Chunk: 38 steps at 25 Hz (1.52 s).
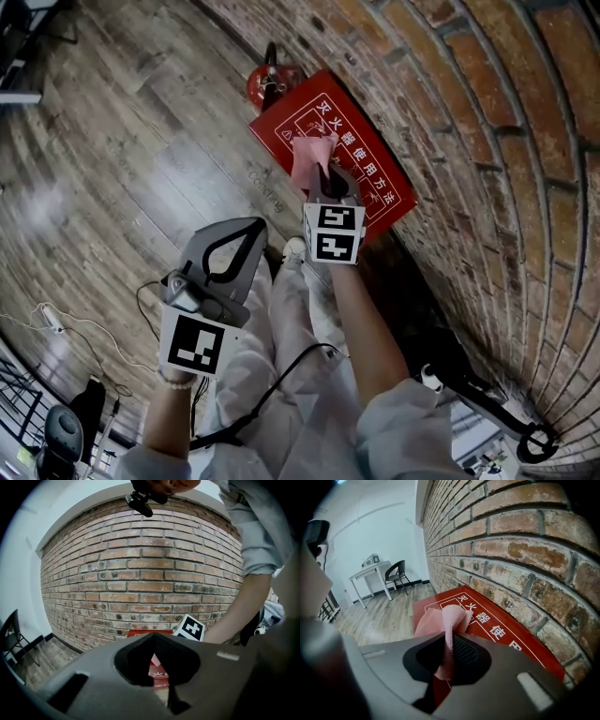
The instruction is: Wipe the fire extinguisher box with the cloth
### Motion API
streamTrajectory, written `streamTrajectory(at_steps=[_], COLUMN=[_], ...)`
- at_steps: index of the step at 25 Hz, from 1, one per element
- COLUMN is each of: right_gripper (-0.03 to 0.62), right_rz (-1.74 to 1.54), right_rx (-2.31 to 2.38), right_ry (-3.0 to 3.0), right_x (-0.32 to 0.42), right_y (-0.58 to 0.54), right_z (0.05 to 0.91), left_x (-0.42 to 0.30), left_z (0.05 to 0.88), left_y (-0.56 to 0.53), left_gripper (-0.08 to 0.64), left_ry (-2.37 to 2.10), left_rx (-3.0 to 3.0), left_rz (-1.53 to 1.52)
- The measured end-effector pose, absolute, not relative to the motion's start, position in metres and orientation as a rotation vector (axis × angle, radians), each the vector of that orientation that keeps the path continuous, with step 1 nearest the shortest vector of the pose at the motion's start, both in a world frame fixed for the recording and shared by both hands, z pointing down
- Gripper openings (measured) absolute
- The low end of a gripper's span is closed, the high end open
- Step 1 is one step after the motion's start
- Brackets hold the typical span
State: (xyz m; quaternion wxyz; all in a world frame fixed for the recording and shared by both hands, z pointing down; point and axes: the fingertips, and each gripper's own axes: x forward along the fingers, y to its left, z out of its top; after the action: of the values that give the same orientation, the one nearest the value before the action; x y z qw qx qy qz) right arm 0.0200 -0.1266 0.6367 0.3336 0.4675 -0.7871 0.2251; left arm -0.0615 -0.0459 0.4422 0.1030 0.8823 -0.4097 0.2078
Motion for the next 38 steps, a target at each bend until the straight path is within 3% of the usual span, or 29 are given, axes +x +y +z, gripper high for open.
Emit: streamTrajectory(at_steps=[38], right_gripper=[0.028], right_rz=[0.591], right_rx=[1.258], right_ry=[-1.956], right_x=[0.121], right_y=[-0.04], right_z=[0.637], left_x=[-0.002], left_z=[0.445], left_y=[-0.04], left_gripper=[-0.002], left_ry=[-1.049], left_rx=[2.7], left_rz=[0.661])
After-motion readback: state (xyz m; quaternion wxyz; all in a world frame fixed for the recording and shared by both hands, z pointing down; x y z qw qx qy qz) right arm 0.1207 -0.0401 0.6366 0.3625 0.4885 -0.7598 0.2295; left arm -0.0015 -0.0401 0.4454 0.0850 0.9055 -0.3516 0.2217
